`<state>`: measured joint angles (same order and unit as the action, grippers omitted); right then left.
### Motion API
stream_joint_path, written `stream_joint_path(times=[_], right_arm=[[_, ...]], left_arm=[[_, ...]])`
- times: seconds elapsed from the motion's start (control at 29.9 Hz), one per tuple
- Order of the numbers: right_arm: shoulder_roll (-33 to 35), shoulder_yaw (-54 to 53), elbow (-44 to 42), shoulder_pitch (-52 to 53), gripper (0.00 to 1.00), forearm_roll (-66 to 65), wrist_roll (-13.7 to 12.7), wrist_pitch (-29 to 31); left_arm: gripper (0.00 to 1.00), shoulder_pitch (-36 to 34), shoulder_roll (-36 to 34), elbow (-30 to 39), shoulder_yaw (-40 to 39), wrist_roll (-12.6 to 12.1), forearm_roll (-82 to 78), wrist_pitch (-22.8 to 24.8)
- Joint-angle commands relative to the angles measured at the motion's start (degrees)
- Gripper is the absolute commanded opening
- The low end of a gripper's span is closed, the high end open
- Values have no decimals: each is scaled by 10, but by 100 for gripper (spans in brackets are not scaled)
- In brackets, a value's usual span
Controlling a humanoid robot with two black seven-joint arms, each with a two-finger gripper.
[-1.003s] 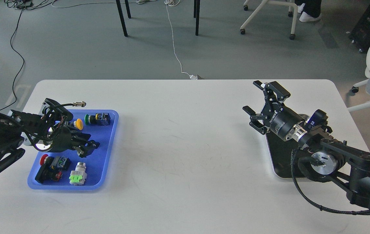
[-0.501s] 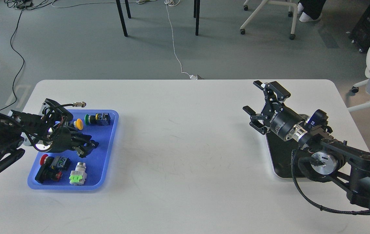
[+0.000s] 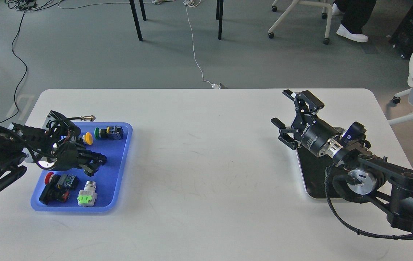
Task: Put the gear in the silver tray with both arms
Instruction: 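Grasp another black gear in the blue tray with the left gripper, then lift the gear and carry it toward the table center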
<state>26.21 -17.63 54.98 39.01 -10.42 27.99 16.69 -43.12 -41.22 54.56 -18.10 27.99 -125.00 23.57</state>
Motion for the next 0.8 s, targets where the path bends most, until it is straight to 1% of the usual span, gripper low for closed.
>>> stream_joint_path(times=[0.0, 0.1, 0.2, 0.23, 0.33, 0.4, 0.47, 0.53, 0.67, 0.77], right_arm=[[0, 0, 0, 0, 98, 0, 0, -1], [1, -6, 0, 0, 98, 0, 0, 0], [2, -8, 0, 0, 98, 0, 0, 0], [2, -8, 0, 0, 98, 0, 0, 0], [2, -9, -1, 0, 98, 0, 0, 0], [2, -20, -2, -1, 98, 1, 0, 1], [2, -29, -3, -2, 98, 12, 0, 1], [2, -31, -2, -2, 98, 42, 0, 1], [4, -40, -6, -2, 98, 84, 0, 1], [17, -50, -6, -5, 98, 93, 0, 2]], left_arm=[[13, -4, -1, 0, -1, 0, 0, 0], [13, -12, -2, 4, -1, 0, 0, 2], [13, -37, -4, 26, -2, 0, 0, 6], [13, -47, -6, 40, -2, 0, 0, 8], [14, -82, -19, 98, -2, 0, 0, 40], [14, -103, -19, 138, -2, 0, 0, 44], [14, -118, -14, 164, -3, 0, 0, 44], [14, -129, 3, 182, -2, 0, 0, 44], [14, -151, 79, 185, 3, 0, 0, 44], [14, -172, 128, 178, 41, 0, 0, 44]])
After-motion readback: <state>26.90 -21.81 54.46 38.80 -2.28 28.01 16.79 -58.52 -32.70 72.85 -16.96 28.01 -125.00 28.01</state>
